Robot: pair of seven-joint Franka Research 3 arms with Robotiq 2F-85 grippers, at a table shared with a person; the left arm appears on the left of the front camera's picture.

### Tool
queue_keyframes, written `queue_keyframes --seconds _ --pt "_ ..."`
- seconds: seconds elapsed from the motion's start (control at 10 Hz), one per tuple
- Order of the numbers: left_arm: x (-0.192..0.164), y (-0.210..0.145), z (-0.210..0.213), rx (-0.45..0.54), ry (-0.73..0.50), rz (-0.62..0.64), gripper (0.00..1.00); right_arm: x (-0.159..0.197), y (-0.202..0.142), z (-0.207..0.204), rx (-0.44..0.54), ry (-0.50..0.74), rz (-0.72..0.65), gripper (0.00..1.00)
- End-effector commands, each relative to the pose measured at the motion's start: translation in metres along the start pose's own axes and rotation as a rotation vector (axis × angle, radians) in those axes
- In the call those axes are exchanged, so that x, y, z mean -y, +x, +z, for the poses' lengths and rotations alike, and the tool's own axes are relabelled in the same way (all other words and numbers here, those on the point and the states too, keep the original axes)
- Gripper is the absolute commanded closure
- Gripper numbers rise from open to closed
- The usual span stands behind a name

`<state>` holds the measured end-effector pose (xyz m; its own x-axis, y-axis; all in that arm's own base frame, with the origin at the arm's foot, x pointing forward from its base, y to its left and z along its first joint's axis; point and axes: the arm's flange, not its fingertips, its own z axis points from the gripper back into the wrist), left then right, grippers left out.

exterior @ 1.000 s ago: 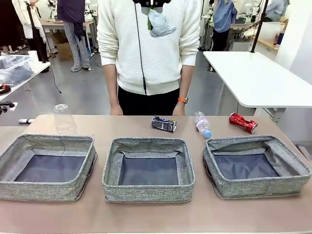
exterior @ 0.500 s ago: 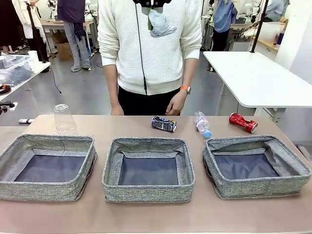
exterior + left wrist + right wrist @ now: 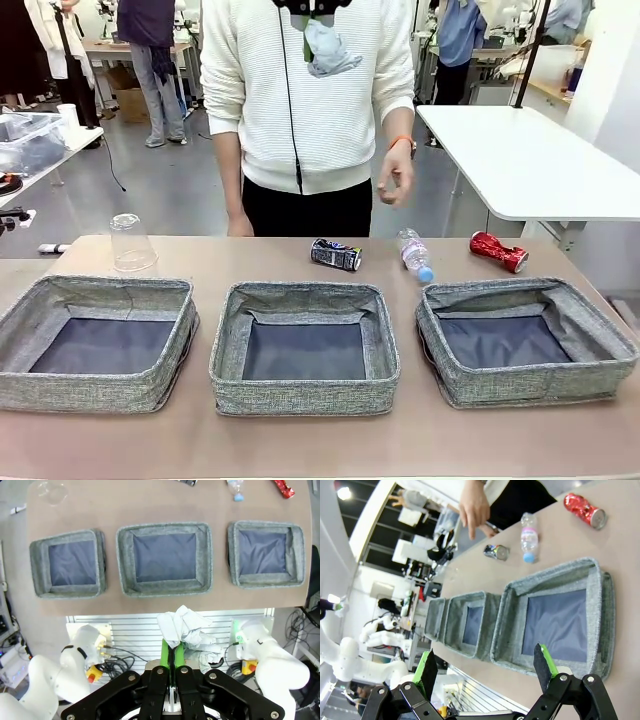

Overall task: Sort the waste into the appropriate baskets.
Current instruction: Place the picked waste into the Fabric basket indicated by the person.

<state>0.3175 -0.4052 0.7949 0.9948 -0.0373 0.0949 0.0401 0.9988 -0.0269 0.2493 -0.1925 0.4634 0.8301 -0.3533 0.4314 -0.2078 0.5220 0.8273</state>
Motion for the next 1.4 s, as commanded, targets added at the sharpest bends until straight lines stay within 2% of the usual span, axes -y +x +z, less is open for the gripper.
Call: queue_keyframes --seconds 0.0,0.8,0.9,1.0,1.1,1.3 --pt "-0.003 0.000 0.003 -0.007 -0.019 0.002 0.99 0.000 0.003 0.000 0.016 0.019 0.024 0.00" --pt "0.000 0.000 0.000 0.000 0.000 0.000 0.99 0.000 0.003 0.000 0.016 0.019 0.024 0.00" --pt "0.000 -0.011 -0.028 0.060 0.043 0.023 0.99 0.000 0.003 0.000 0.016 0.019 0.024 0.00" --pt "-0.001 -0.022 -0.071 0.065 0.022 -0.075 0.99 0.000 0.003 0.000 0.016 0.019 0.024 0.00" --pt "-0.006 -0.026 -0.115 0.065 -0.016 -0.127 0.99 0.000 0.003 0.000 0.016 0.019 0.024 0.00" --pt "-0.006 -0.026 -0.189 0.103 -0.186 -0.210 0.99 0.000 0.003 0.000 0.016 0.019 0.024 0.00"
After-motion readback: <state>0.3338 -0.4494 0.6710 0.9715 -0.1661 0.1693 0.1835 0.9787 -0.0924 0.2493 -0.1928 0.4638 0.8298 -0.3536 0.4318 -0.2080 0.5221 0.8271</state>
